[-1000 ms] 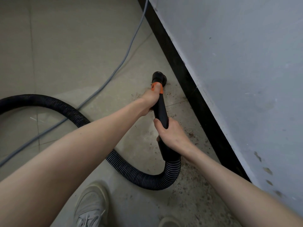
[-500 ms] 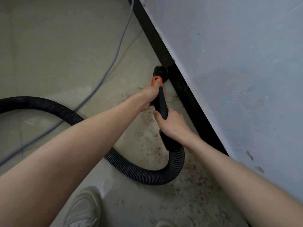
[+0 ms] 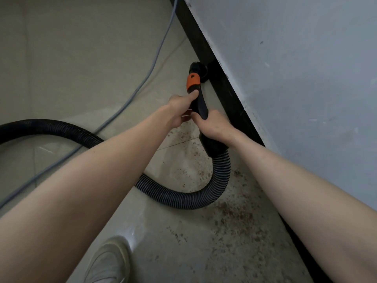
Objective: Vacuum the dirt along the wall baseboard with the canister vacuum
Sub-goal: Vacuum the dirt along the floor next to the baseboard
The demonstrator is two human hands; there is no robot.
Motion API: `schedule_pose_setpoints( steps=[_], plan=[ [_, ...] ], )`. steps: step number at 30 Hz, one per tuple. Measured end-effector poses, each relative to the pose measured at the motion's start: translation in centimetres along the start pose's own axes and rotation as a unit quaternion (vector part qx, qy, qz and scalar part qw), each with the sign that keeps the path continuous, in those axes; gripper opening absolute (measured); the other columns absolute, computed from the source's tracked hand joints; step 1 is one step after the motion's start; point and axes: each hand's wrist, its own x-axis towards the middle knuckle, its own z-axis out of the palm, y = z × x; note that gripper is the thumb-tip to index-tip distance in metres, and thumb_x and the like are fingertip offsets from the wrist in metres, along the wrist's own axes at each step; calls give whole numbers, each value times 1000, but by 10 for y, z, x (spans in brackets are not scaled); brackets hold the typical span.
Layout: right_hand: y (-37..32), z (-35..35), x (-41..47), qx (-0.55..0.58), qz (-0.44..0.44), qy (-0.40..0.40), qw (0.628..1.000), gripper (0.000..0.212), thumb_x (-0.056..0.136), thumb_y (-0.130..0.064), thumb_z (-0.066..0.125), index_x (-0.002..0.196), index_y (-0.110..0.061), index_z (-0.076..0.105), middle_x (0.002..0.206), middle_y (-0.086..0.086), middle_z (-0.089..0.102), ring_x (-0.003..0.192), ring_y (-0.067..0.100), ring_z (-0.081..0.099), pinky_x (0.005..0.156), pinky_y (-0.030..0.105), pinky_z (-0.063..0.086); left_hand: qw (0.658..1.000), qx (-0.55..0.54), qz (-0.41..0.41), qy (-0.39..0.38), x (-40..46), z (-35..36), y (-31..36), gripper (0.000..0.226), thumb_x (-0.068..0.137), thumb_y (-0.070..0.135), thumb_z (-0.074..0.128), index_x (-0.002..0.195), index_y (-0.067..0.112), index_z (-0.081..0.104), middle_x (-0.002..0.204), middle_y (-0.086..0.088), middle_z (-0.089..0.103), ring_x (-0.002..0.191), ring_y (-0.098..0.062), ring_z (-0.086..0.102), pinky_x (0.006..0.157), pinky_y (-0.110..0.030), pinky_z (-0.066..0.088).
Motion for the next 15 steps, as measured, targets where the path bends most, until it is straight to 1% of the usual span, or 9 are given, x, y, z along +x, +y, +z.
schedule_pose_setpoints(
  steps=[2, 4, 5, 8, 10, 12, 15],
  plan=[
    [3, 6, -11, 58, 1, 5, 998, 32, 97, -44, 48, 78, -18, 51, 71, 3, 58, 71, 28, 65, 59, 32, 47, 1000, -13, -7, -19, -1, -1, -1, 39, 94, 31, 57, 117, 0, 53, 102, -12, 63, 87, -23, 62, 77, -32, 52],
    [5, 14, -25, 106, -1, 6, 994, 32, 98, -43, 48, 76, -19, 49, 72, 7, 60, 79, 36, 68, 64, 37, 52, 999, -30, -14, -32, -2, -5, -2, 41, 95, 32, 55, 120, 0, 51, 98, -11, 62, 81, -21, 62, 67, -28, 53],
    [5, 19, -33, 119, -1, 4, 993, 32, 98, -43, 48, 77, -19, 48, 74, 9, 62, 81, 36, 68, 67, 40, 54, 999, -38, -16, -34, -2, -8, -2, 42, 95, 34, 54, 120, 0, 51, 96, -10, 62, 80, -20, 61, 65, -27, 52],
    [7, 39, -57, 134, 8, -18, 991, 30, 97, -47, 48, 82, -20, 49, 86, 17, 70, 80, 32, 69, 75, 45, 55, 997, -64, -29, -25, -4, -21, -6, 43, 95, 39, 52, 119, 3, 48, 95, -9, 59, 82, -20, 60, 67, -29, 53],
    [6, 54, -72, 139, 5, -31, 990, 31, 96, -47, 49, 82, -20, 49, 87, 19, 70, 78, 31, 69, 76, 48, 55, 995, -79, -48, -25, -9, -29, -12, 40, 97, 40, 49, 115, 5, 48, 92, -11, 59, 79, -20, 59, 67, -30, 51],
    [4, 65, -84, 139, 5, -49, 989, 31, 96, -49, 48, 83, -21, 48, 83, 15, 71, 75, 27, 69, 75, 45, 55, 995, -85, -57, -9, -17, -38, -21, 36, 97, 38, 48, 111, 5, 47, 86, -12, 58, 71, -19, 57, 62, -29, 49],
    [6, 81, -100, 136, 2, -90, 987, 33, 96, -52, 47, 84, -22, 47, 78, 10, 70, 68, 22, 67, 69, 39, 54, 995, -82, -56, 30, -33, -55, -40, 33, 98, 36, 47, 107, 4, 46, 82, -9, 53, 68, -18, 53, 60, -28, 47]
  ],
)
